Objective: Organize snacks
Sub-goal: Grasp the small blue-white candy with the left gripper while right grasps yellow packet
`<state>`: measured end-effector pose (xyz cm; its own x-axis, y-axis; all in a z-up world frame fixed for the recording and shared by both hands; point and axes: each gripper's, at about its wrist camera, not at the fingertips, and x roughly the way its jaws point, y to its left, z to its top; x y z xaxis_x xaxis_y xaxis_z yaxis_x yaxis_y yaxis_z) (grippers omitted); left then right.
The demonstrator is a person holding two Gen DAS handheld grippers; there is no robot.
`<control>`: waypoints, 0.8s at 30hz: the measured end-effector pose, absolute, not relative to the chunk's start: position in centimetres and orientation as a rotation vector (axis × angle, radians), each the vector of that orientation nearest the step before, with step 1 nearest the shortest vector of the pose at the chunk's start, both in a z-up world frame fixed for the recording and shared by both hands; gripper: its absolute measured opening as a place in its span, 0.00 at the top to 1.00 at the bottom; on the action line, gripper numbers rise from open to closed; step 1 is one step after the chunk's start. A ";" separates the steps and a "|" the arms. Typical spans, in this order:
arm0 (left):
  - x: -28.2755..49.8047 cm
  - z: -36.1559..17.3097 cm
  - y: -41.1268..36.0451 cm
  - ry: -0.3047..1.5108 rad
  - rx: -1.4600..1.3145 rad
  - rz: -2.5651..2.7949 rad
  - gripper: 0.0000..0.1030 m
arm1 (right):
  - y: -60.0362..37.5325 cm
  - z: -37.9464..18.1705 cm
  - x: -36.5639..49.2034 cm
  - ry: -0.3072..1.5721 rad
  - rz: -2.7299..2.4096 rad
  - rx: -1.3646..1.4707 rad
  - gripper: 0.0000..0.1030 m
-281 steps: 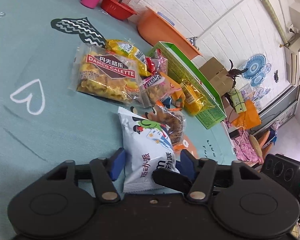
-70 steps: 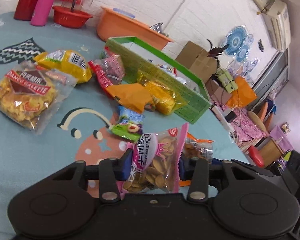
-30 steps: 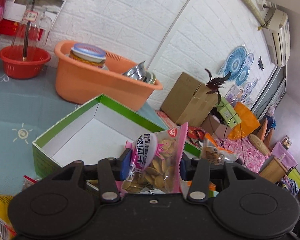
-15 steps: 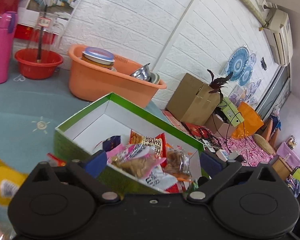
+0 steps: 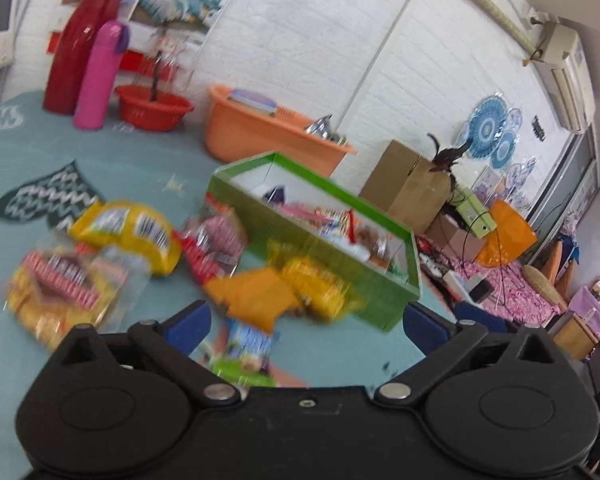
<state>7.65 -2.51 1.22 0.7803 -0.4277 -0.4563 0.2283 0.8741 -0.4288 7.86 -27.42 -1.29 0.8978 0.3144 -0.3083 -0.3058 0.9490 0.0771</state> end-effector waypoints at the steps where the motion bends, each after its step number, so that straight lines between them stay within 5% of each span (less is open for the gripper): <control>1: 7.2 0.8 -2.2 0.588 -0.370 -0.354 0.00 | -27.1 -1.6 7.6 0.334 0.332 0.021 0.00; 24: 9.8 -2.2 -1.2 0.643 -0.326 -0.342 0.00 | -22.9 -4.2 8.8 0.495 0.440 -0.039 0.03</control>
<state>9.76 -1.24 -2.18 0.7489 -0.4062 -0.5236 0.2073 0.8941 -0.3971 8.78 -22.85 -4.20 0.7886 0.3991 -0.4678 -0.4179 0.9059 0.0686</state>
